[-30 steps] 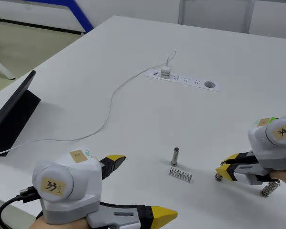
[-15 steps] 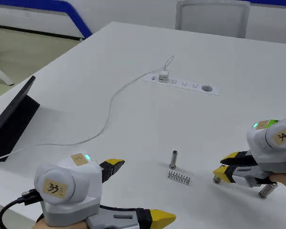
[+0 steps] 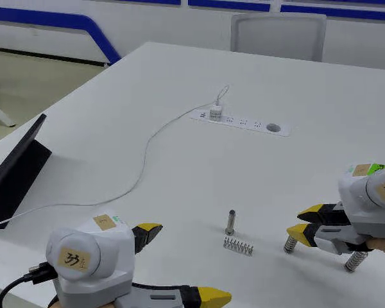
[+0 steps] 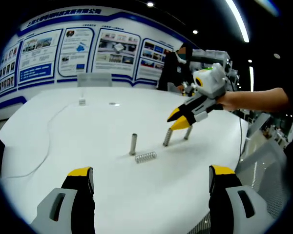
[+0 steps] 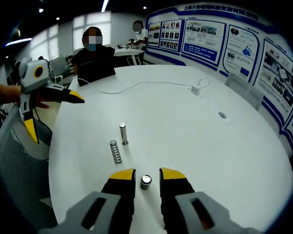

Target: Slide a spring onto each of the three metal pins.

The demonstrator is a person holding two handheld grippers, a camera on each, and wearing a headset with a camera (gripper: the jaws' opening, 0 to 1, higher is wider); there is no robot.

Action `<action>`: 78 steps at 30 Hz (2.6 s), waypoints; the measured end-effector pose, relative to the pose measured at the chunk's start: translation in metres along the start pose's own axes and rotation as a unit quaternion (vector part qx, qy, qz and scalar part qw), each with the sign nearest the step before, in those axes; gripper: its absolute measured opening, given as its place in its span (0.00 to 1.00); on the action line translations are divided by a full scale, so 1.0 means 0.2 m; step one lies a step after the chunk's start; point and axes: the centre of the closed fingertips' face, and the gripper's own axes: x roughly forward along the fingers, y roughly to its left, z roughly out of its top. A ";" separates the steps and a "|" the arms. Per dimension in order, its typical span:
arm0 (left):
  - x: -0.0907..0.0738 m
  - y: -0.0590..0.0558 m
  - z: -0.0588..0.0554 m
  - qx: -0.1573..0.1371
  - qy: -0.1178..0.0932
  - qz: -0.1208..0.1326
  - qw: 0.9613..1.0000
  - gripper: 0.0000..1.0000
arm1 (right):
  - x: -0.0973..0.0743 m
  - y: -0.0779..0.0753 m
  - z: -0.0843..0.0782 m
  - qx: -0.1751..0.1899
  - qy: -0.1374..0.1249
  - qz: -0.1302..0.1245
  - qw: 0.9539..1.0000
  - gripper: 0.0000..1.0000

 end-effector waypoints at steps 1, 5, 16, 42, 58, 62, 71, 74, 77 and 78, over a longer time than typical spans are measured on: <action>0.00 0.00 0.00 0.000 0.001 0.000 1.000 1.00 | 0.00 0.00 0.00 0.000 -0.002 0.000 1.000 0.20; -0.01 -0.01 0.03 -0.009 -0.016 -0.006 1.000 1.00 | -0.01 0.04 0.02 0.000 -0.007 0.002 1.000 0.20; -0.02 0.01 0.05 -0.020 -0.029 0.003 0.999 1.00 | 0.01 0.14 0.13 -0.039 -0.018 0.013 0.999 0.20; -0.02 0.02 0.05 -0.024 -0.033 0.004 0.999 1.00 | 0.16 0.22 0.17 -0.064 -0.003 0.047 0.997 0.20; -0.01 -0.03 0.03 0.003 -0.015 -0.012 1.000 1.00 | 0.34 0.31 0.01 -0.088 0.063 0.089 0.990 0.19; -0.01 -0.02 0.03 -0.005 -0.017 -0.010 1.000 1.00 | 0.38 0.32 -0.03 -0.087 0.077 0.095 0.989 0.19; 0.00 -0.03 0.02 -0.004 -0.010 -0.013 1.000 1.00 | 0.40 0.32 -0.06 -0.080 0.087 0.103 0.988 0.17; 0.00 -0.03 0.01 -0.005 -0.007 -0.014 1.000 1.00 | 0.40 0.32 -0.07 -0.084 0.087 0.105 0.987 0.16; 0.00 -0.03 0.01 -0.007 -0.006 -0.014 1.000 1.00 | 0.40 0.32 -0.07 -0.079 0.080 0.109 0.988 0.12; 0.00 -0.03 0.01 -0.007 -0.006 -0.014 1.000 1.00 | 0.40 0.32 -0.07 -0.079 0.078 0.109 0.988 0.12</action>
